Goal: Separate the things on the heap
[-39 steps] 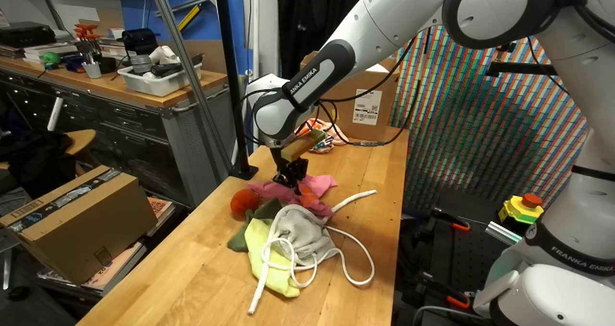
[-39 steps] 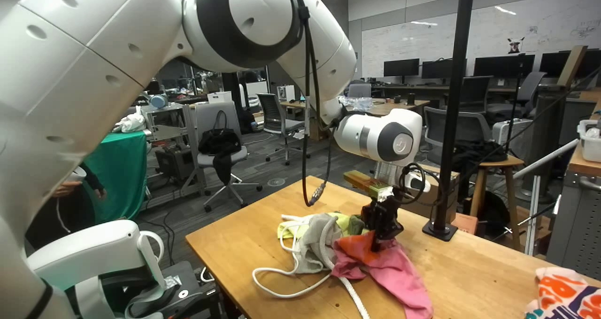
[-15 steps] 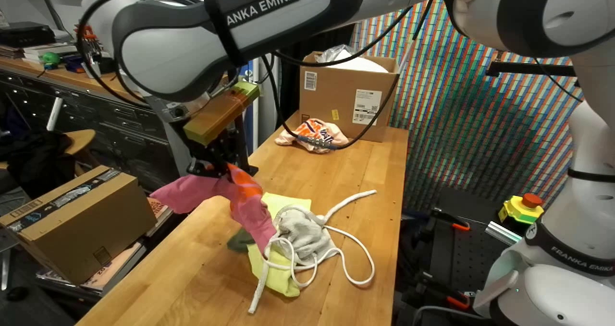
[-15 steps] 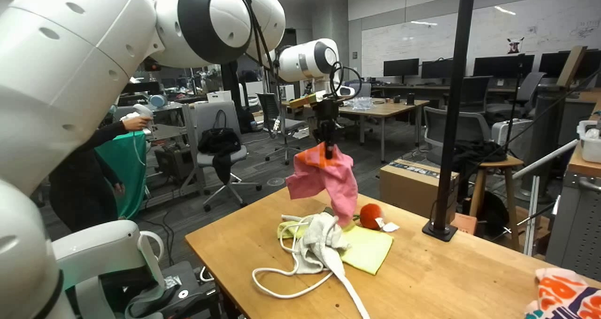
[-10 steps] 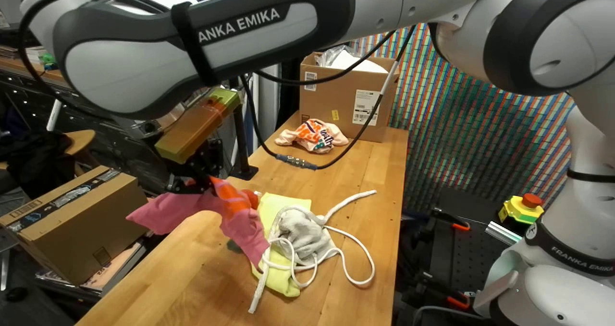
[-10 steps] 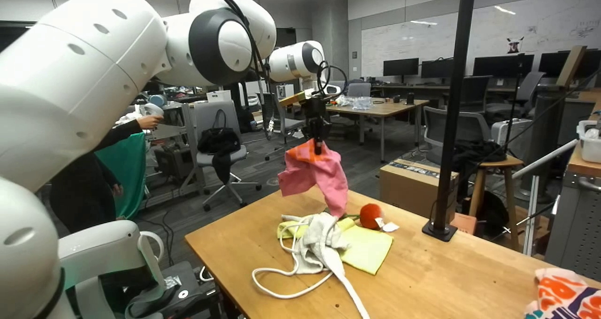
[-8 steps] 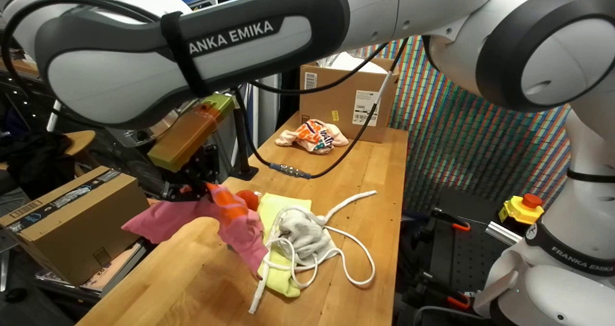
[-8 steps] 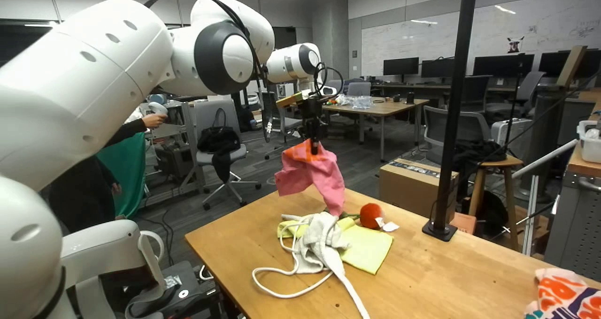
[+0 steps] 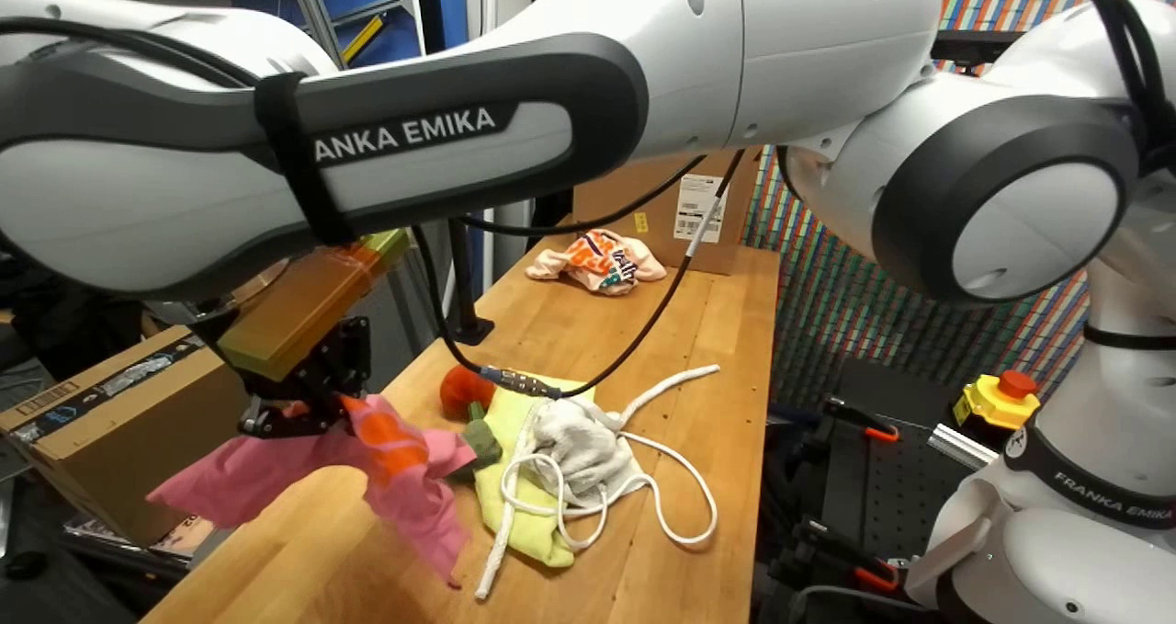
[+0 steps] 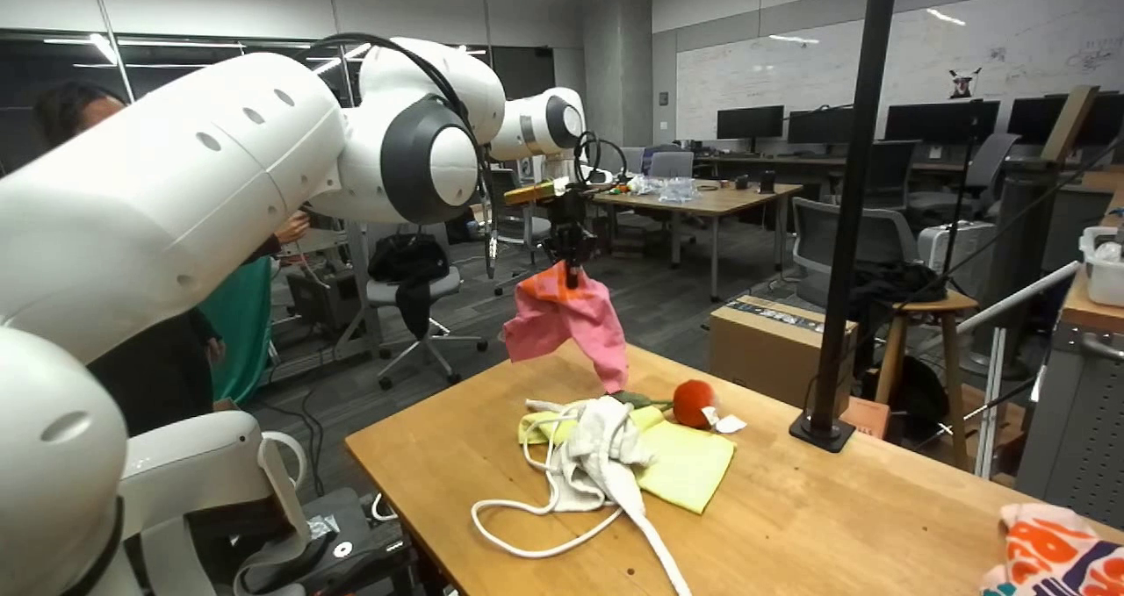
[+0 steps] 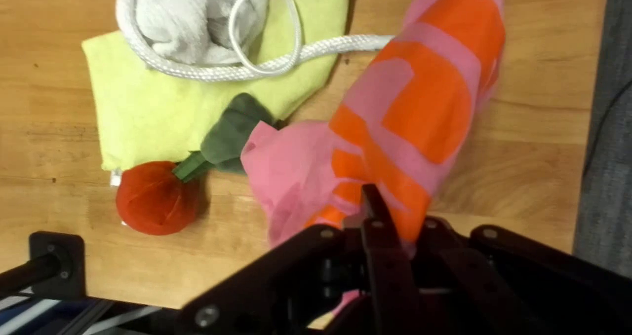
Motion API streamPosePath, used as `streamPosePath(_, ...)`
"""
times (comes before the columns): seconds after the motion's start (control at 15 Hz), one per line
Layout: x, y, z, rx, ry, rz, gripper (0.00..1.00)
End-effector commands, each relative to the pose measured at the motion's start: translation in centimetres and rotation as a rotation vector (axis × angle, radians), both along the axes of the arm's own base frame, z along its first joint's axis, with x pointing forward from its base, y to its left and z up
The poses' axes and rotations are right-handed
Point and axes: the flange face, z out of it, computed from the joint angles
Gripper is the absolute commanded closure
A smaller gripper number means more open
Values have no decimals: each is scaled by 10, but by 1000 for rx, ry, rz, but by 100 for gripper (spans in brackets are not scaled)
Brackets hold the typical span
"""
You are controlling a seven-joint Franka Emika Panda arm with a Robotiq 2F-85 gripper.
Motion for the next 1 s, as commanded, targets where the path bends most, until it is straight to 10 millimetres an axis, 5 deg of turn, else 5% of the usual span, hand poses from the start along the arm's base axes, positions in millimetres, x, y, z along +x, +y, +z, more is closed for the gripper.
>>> streamPosePath(0.0,16,11,8,184,-54,-52,95)
streamPosePath(0.6,50,27,-18,460,-225,-319,94)
streamPosePath(0.93,49,25,-38,445,-207,-331,93)
